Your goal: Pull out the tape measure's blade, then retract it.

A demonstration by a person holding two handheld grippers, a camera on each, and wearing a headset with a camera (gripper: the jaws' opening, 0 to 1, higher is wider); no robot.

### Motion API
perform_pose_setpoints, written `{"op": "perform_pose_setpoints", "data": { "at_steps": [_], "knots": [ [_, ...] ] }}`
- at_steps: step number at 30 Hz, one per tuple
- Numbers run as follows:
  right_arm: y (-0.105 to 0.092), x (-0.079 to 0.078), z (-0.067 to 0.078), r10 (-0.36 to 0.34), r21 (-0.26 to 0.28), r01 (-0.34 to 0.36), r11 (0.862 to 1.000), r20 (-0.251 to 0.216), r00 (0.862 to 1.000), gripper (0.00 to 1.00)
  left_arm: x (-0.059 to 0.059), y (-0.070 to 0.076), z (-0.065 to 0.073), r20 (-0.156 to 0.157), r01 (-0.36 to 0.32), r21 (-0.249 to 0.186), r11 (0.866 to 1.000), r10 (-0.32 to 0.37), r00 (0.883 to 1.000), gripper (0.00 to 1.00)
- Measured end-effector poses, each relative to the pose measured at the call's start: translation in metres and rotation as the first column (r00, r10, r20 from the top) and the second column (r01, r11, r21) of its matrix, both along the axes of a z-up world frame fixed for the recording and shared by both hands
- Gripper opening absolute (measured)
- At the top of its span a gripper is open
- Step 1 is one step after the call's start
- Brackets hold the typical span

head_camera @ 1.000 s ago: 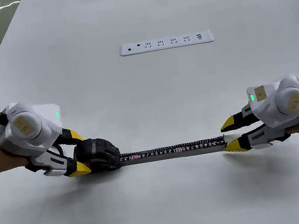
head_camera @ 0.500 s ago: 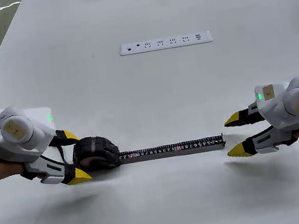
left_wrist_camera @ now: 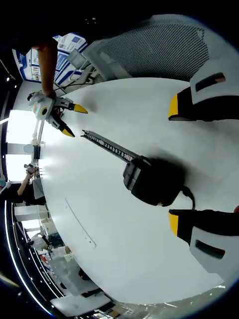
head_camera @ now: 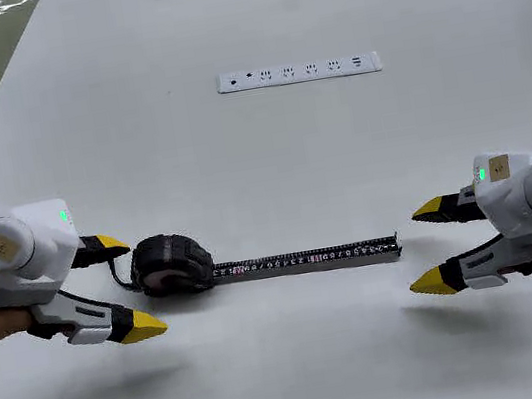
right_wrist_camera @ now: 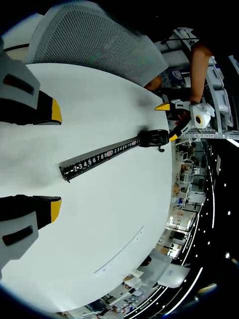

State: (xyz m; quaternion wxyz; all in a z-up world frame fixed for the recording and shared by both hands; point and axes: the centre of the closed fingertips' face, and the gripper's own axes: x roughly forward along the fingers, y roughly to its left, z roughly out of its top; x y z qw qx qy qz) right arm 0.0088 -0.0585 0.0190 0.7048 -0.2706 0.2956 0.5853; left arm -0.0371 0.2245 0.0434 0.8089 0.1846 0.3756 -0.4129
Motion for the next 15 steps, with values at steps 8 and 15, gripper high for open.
{"op": "perform_pose_setpoints", "data": {
  "at_steps": [8, 15],
  "knots": [
    [0.004, -0.008, 0.005, -0.046, 0.054, 0.045, 0.998, 0.005, 0.999, 0.6, -0.007, -0.005, 0.004, 0.031, -0.078, -0.059, 0.995, 0.08, 0.996, 0.75],
    [0.004, -0.011, 0.007, -0.098, 0.078, 0.098, 0.992, 0.005, 0.995, 0.67, -0.014, -0.006, 0.005, 0.047, -0.141, -0.1, 0.985, 0.146, 0.988, 0.78]
  ]
}}
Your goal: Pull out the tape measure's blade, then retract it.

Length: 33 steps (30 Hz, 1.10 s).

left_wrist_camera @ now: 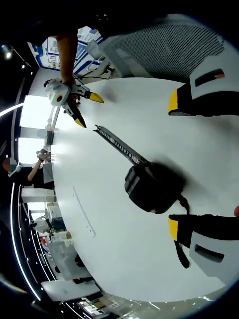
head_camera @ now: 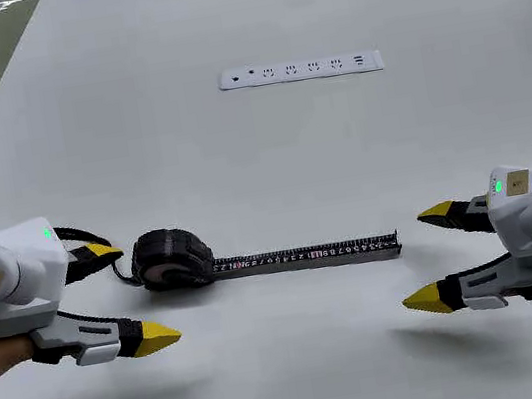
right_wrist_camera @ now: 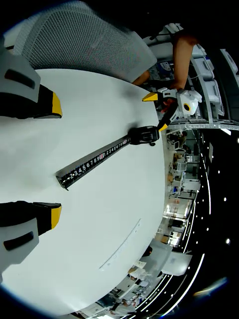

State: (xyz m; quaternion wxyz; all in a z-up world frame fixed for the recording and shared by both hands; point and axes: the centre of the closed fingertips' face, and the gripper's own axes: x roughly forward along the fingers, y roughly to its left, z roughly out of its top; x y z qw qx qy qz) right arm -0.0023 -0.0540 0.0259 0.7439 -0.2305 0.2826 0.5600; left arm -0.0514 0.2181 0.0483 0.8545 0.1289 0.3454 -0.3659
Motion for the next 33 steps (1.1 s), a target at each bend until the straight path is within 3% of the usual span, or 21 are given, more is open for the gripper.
{"op": "perform_pose_setpoints", "data": {
  "at_steps": [4, 17, 25, 33],
  "knots": [
    [0.002, -0.003, 0.002, -0.026, 0.013, 0.026, 1.0, 0.002, 1.0, 0.7, -0.004, 0.0, 0.001, 0.013, -0.053, -0.033, 0.998, 0.053, 0.998, 0.8],
    [0.006, -0.012, 0.005, -0.095, 0.054, 0.095, 0.994, -0.007, 0.995, 0.77, -0.013, -0.003, 0.006, 0.048, -0.166, -0.081, 0.983, 0.17, 0.984, 0.86],
    [0.008, -0.017, 0.01, -0.146, 0.085, 0.146, 0.986, -0.007, 0.989, 0.83, -0.015, -0.011, 0.009, 0.078, -0.203, -0.095, 0.975, 0.211, 0.974, 0.9],
    [0.009, -0.024, 0.013, -0.187, 0.109, 0.188, 0.976, -0.014, 0.982, 0.87, -0.02, -0.021, 0.012, 0.083, -0.216, -0.12, 0.969, 0.227, 0.97, 0.91]
  ]
}}
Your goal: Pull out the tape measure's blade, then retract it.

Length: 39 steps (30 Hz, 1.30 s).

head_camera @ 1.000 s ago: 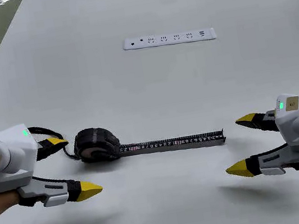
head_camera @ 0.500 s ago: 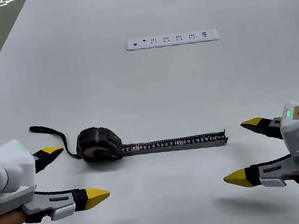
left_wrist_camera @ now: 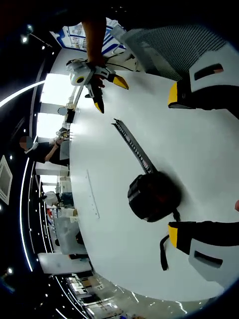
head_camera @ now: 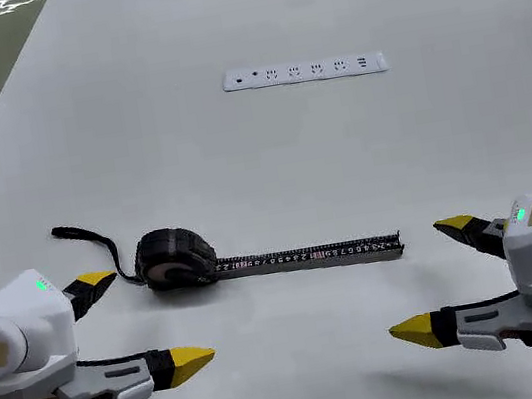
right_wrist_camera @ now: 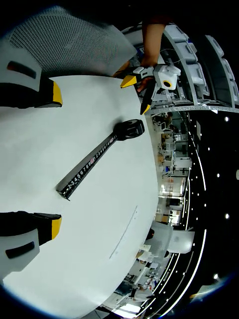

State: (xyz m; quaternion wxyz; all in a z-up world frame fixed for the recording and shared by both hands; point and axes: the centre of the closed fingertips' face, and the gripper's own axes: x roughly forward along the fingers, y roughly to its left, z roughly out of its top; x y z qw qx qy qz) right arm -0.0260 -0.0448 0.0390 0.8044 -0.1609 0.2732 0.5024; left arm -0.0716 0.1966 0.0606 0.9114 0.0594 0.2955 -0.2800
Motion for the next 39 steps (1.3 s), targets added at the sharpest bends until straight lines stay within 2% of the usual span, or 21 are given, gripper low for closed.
{"op": "perform_pose_setpoints", "data": {
  "at_steps": [9, 14, 19, 23, 24, 33, 39],
  "knots": [
    [0.0, -0.008, 0.005, -0.063, 0.033, 0.064, 0.997, -0.009, 0.998, 0.91, -0.006, -0.007, 0.004, 0.006, -0.034, -0.026, 0.999, 0.034, 0.999, 0.92],
    [0.005, -0.015, 0.006, -0.093, 0.046, 0.094, 0.995, -0.016, 0.996, 0.95, -0.01, -0.011, 0.004, 0.006, -0.051, -0.024, 0.998, 0.051, 0.999, 0.94],
    [0.009, -0.02, 0.01, -0.124, 0.069, 0.125, 0.99, -0.03, 0.992, 0.98, -0.011, -0.011, 0.008, 0.012, -0.089, -0.04, 0.995, 0.09, 0.996, 0.96],
    [0.01, -0.022, 0.011, -0.149, 0.079, 0.153, 0.985, -0.046, 0.988, 0.99, -0.012, -0.013, 0.01, 0.007, -0.106, -0.048, 0.993, 0.106, 0.994, 0.97],
    [0.011, -0.023, 0.011, -0.156, 0.075, 0.16, 0.984, -0.048, 0.987, 0.99, -0.012, -0.014, 0.01, -0.004, -0.114, -0.056, 0.992, 0.114, 0.993, 0.98],
    [0.013, -0.029, 0.018, -0.192, 0.088, 0.195, 0.977, -0.042, 0.98, 0.99, -0.014, -0.019, 0.016, 0.013, -0.143, -0.046, 0.989, 0.144, 0.99, 0.99],
    [0.017, -0.032, 0.025, -0.204, 0.097, 0.207, 0.973, -0.043, 0.978, 0.99, -0.015, -0.02, 0.015, 0.018, -0.163, -0.039, 0.986, 0.164, 0.986, 0.99]
  ]
}}
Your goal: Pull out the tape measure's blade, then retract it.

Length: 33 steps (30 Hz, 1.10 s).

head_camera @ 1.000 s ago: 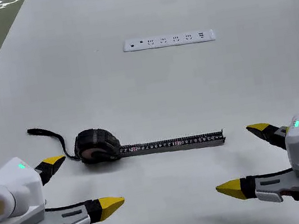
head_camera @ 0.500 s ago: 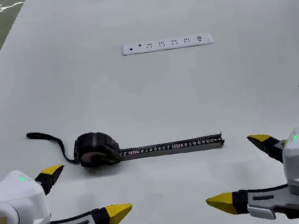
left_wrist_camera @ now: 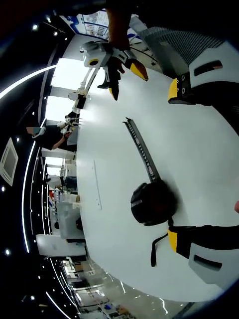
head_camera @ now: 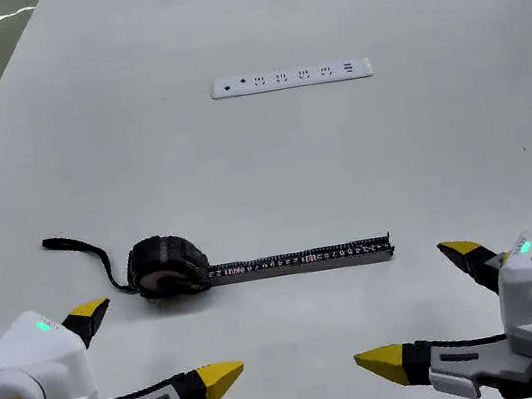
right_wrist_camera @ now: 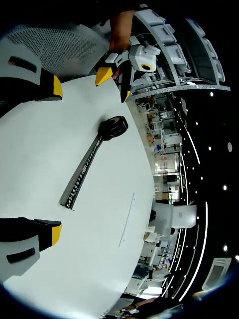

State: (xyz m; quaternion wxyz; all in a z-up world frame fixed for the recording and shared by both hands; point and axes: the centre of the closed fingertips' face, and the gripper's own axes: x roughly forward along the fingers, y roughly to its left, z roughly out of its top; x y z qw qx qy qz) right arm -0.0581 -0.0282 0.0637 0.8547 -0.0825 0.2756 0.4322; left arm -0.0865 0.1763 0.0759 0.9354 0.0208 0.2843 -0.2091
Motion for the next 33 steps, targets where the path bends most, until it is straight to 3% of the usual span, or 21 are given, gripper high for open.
{"op": "perform_pose_setpoints", "data": {
  "at_steps": [3, 33],
  "knots": [
    [0.0014, -0.0015, 0.0012, -0.001, -0.002, 0.001, 1.0, 0.0, 1.0, 0.99, -0.001, -0.0018, 0.0002, 0.014, 0.0, 0.022, 1.0, 0.0, 1.0, 0.99],
    [0.0033, -0.0028, 0.0023, -0.008, -0.003, 0.008, 1.0, -0.011, 1.0, 0.99, 0.0033, 0.003, -0.003, 0.006, -0.075, -0.003, 0.997, 0.075, 0.997, 0.99]
  ]
}}
